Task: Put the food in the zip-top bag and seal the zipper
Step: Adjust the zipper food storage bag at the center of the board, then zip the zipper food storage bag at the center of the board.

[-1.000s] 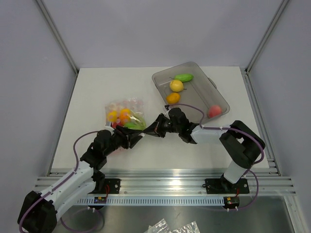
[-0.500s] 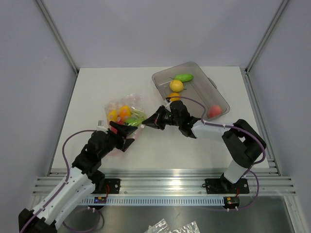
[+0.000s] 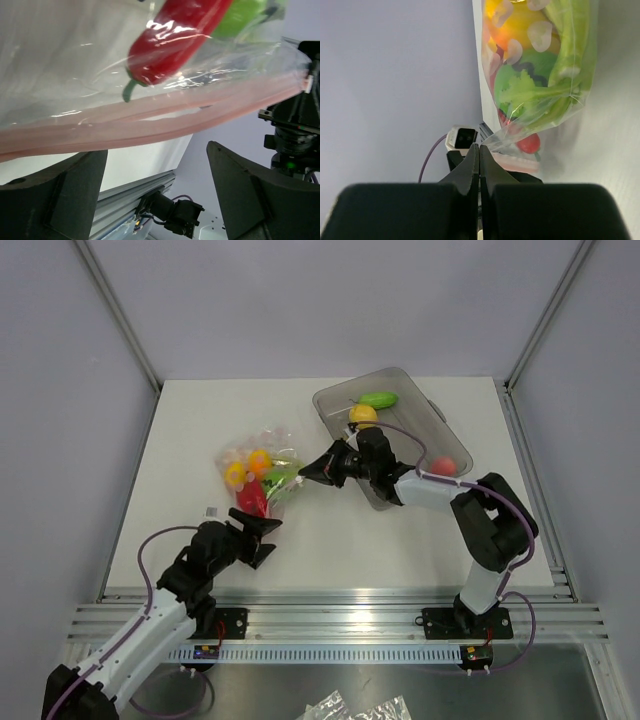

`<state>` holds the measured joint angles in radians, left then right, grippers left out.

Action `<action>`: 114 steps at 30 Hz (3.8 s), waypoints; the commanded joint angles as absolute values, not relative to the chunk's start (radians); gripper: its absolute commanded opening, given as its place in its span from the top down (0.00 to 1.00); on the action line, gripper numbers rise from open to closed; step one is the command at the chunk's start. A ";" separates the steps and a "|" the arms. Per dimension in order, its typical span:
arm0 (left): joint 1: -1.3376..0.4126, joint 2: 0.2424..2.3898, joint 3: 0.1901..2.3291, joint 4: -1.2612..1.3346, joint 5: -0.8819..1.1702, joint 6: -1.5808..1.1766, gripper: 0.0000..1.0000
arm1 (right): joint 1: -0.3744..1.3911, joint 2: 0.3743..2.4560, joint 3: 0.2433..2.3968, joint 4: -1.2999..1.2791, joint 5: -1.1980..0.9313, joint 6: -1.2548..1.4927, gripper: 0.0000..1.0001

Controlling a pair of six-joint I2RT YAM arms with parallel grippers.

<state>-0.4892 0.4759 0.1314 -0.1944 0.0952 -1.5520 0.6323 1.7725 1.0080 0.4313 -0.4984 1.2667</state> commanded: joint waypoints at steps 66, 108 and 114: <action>-0.086 1.408 1.292 -0.638 0.336 -0.623 0.28 | 0.537 1.632 1.077 0.031 -0.399 1.112 1.00; -0.548 1.146 0.376 0.422 0.143 -1.764 0.44 | 0.690 1.678 0.979 0.295 -0.313 1.046 1.00; -0.549 1.172 0.370 0.448 0.146 -1.776 0.55 | 0.692 1.666 0.982 0.268 -0.311 1.000 1.00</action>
<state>-0.5446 1.1564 0.3767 0.3721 0.1772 -1.7596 0.6785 1.6863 0.9440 0.2581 -0.3302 1.0492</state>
